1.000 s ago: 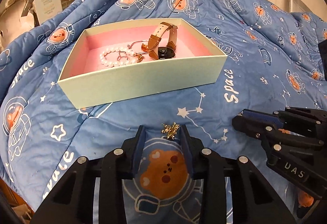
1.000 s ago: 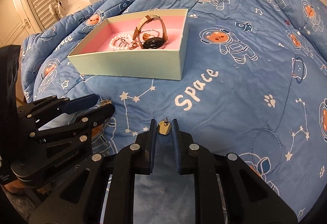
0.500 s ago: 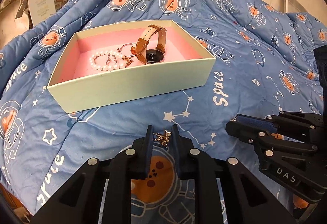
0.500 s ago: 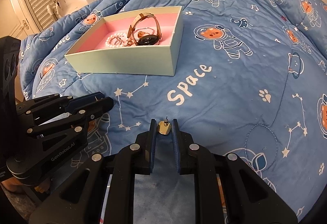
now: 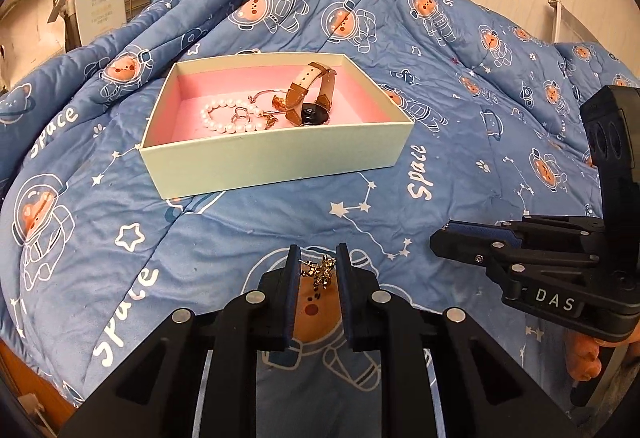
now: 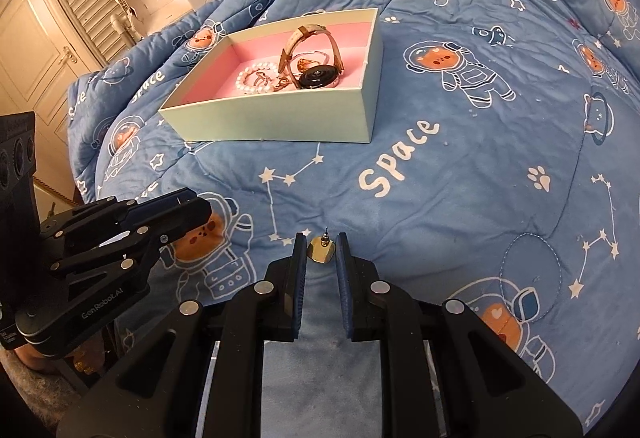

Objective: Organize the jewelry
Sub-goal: 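Carry the square earring and flower earring over the pink box and lower them, then open both tools to drop the earrings into the box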

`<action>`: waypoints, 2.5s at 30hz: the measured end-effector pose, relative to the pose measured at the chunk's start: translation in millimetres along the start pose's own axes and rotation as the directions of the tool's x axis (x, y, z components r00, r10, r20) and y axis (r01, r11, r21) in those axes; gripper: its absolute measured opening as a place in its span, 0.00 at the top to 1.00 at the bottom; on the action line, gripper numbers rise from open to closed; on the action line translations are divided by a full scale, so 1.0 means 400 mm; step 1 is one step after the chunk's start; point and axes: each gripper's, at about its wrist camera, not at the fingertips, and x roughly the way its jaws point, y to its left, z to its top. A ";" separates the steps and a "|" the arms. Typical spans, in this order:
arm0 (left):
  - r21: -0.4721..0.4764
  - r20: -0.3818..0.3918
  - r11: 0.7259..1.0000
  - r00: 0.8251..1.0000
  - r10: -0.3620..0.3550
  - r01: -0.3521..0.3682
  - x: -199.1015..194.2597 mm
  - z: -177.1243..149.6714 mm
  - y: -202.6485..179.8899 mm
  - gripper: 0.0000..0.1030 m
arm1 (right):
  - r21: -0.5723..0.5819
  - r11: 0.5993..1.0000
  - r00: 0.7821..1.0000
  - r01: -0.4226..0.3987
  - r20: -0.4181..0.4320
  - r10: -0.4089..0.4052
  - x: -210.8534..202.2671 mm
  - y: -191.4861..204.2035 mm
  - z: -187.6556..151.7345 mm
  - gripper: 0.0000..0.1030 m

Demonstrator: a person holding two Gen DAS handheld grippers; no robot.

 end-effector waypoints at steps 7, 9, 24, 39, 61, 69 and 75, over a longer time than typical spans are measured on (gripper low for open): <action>-0.007 0.017 1.000 1.000 -0.005 0.005 -0.032 0.005 0.014 0.83 | 0.024 0.992 0.992 -0.126 -0.018 0.127 -0.014 0.023 0.023 0.85; -0.008 0.022 1.000 1.000 -0.007 0.007 -0.039 0.011 0.018 0.83 | 0.022 0.989 0.989 -0.145 -0.018 0.146 -0.018 0.030 0.034 0.85; -0.002 0.073 1.000 0.997 -0.003 0.003 -0.058 0.106 0.057 0.83 | -0.084 0.983 0.986 -0.163 0.025 0.166 -0.040 0.081 0.162 0.85; -0.019 0.032 1.000 0.999 0.020 -0.020 0.003 0.243 0.162 0.83 | -0.167 0.977 0.992 -0.129 -0.012 0.129 0.055 0.133 0.293 0.85; -0.037 -0.162 0.999 0.986 0.032 -0.039 0.219 0.364 0.206 0.83 | -0.146 0.985 0.979 -0.089 -0.194 0.060 0.228 0.121 0.359 0.85; -0.026 -0.190 0.999 0.981 0.041 -0.046 0.248 0.374 0.201 0.83 | -0.135 0.989 0.968 -0.063 -0.248 0.028 0.267 0.111 0.366 0.85; -0.025 -0.199 0.998 0.979 0.049 -0.055 0.258 0.370 0.203 0.83 | -0.130 0.990 0.966 -0.045 -0.260 0.010 0.287 0.107 0.369 0.85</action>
